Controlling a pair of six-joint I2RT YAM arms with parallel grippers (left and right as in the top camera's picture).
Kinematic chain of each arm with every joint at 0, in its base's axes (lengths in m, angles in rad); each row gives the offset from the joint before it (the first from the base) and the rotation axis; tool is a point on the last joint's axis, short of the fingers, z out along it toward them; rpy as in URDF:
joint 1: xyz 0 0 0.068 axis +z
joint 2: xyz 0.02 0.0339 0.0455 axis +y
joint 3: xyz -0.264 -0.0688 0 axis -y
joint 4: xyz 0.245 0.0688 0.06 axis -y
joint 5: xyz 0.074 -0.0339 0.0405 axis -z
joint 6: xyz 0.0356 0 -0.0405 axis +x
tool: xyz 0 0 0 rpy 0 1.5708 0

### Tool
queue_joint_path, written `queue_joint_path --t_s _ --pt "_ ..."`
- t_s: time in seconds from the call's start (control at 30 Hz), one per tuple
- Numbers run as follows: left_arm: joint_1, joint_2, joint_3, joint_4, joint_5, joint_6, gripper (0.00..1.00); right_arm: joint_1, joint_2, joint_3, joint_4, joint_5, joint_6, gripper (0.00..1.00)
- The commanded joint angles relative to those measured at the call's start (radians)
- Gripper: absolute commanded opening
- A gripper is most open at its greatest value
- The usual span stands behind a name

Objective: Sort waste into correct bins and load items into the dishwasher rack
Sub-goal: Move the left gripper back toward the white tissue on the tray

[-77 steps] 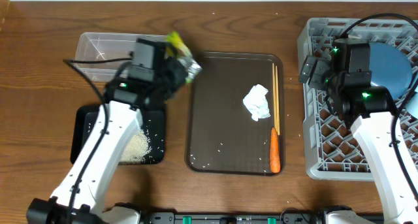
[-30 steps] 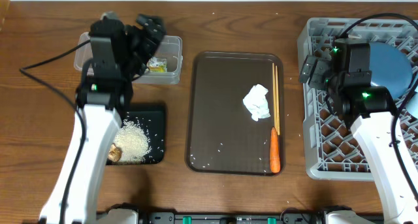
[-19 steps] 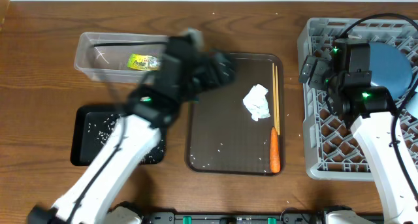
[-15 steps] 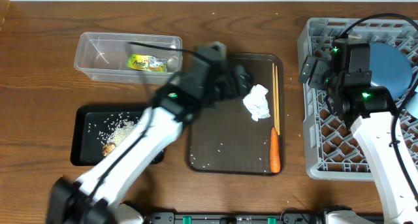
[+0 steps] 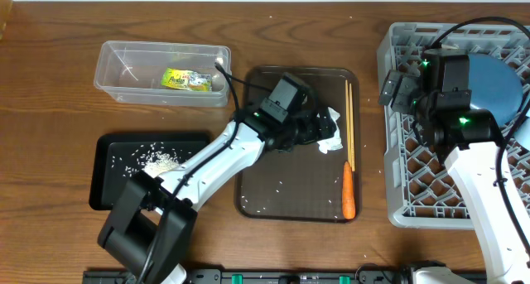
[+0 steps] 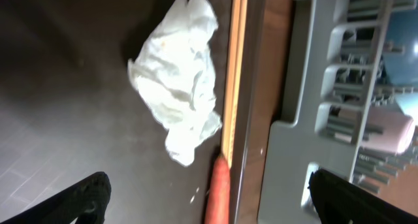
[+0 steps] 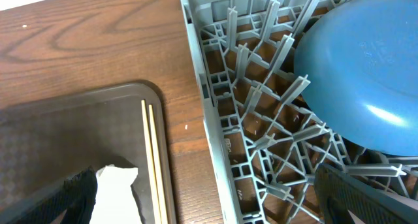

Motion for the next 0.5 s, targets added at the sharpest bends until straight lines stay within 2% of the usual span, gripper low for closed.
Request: queue_joint_path --t_s 0.0,0.17,0.3,0.47 --pt "-0.022 0.015 0.006 0.017 -0.099 -0.048 0.98 -0.001 -0.006 0.003 -0.001 0.017 0.002 0.99" --pt "-0.046 0.027 0.005 0.055 -0.147 -0.051 0.98 -0.001 -0.006 0.003 -0.001 0.017 0.002 0.99" --pt "-0.060 0.065 0.005 0.037 -0.175 -0.125 0.98 -0.001 -0.006 0.003 -0.001 0.017 0.002 0.99" --pt "-0.063 0.129 0.005 0.036 -0.172 -0.156 0.98 -0.001 -0.006 0.003 -0.001 0.017 0.002 0.99"
